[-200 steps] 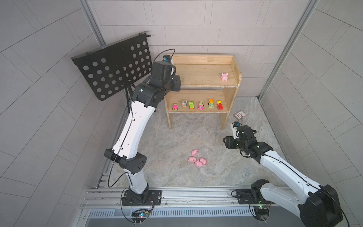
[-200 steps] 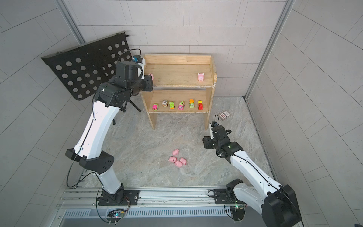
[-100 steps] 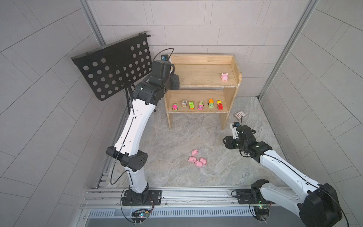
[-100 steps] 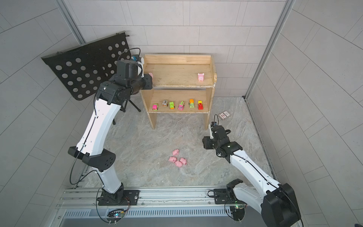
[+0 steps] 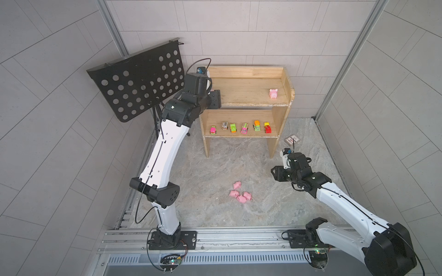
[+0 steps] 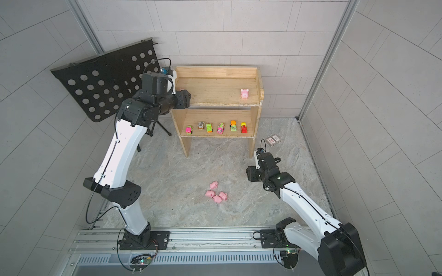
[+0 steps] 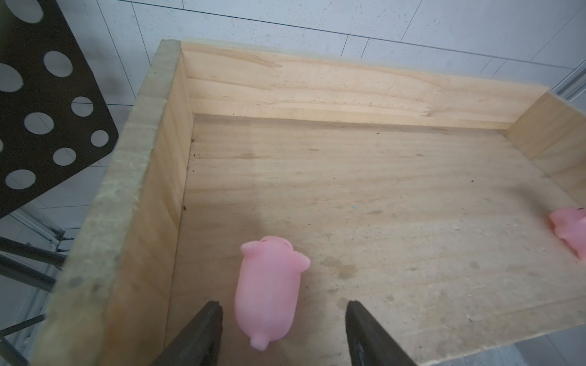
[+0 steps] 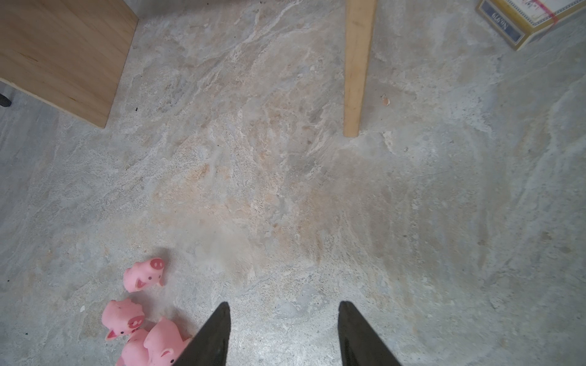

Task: Organize plastic toys on shelves
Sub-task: Place the plastic toy on the shelf, then adjust the plastic toy at the center of the board.

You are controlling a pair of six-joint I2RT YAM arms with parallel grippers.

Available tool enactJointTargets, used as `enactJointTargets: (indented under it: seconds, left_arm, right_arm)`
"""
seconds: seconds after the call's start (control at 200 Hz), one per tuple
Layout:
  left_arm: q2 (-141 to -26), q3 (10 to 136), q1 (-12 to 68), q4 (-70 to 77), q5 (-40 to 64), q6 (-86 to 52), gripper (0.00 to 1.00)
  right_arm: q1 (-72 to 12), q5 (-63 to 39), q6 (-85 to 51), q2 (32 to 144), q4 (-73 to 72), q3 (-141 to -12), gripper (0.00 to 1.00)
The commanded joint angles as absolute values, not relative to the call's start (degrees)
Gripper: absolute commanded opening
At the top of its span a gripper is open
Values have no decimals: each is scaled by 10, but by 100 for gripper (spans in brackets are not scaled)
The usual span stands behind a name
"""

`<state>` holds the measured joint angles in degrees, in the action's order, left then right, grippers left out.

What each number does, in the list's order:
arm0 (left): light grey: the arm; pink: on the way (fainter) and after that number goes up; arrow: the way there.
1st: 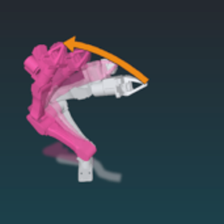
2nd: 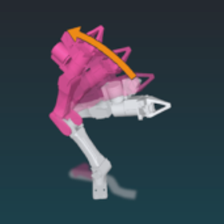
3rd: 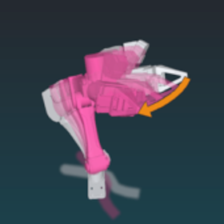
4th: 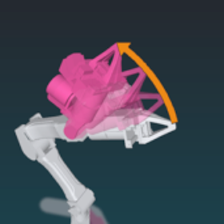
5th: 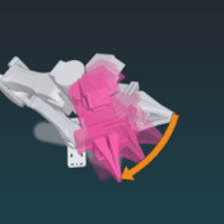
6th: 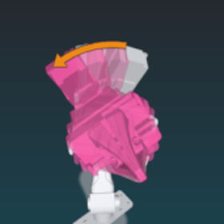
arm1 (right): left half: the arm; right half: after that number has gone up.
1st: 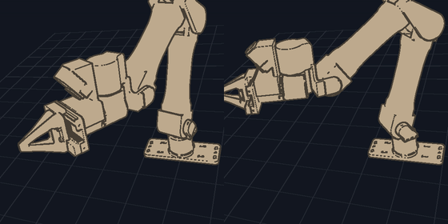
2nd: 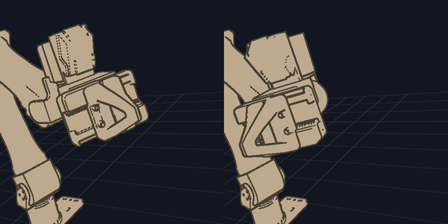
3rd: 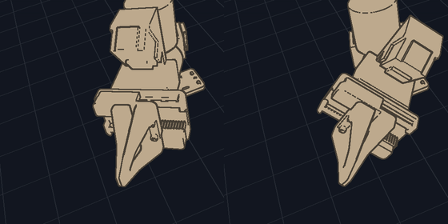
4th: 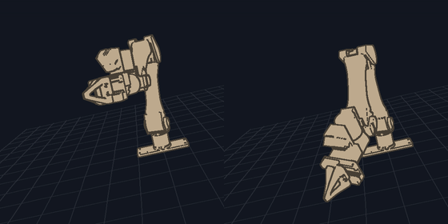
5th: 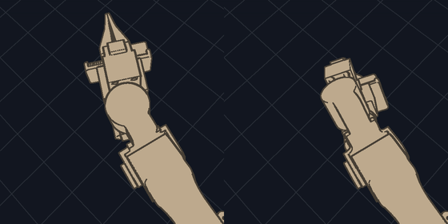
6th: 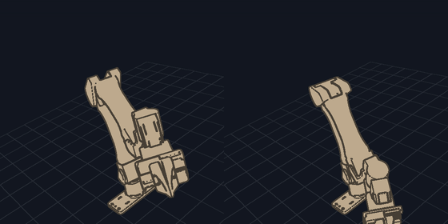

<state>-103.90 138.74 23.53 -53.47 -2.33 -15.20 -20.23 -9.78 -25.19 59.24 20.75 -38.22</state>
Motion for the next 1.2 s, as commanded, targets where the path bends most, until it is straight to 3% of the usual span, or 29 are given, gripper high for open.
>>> enactJointTargets:
  seconds: [0.0,0.3,0.715,1.031,1.196]
  left_arm:
    - [-997,1387,231,-530,6,-152,69]
    - [-894,1257,231,-518,78,-150,69]
    - [-682,834,232,-385,122,-171,64]
    - [-611,562,232,-278,135,-219,63]
    - [-608,482,232,-245,129,-233,62]
  right_arm:
    - [-203,-120,-246,595,205,-379,57]
    - [-234,-193,-211,636,205,-389,57]
    - [-358,-219,-190,708,195,-397,49]
    - [-411,-206,-209,761,153,-398,49]
    - [-434,-194,-214,797,142,-417,48]
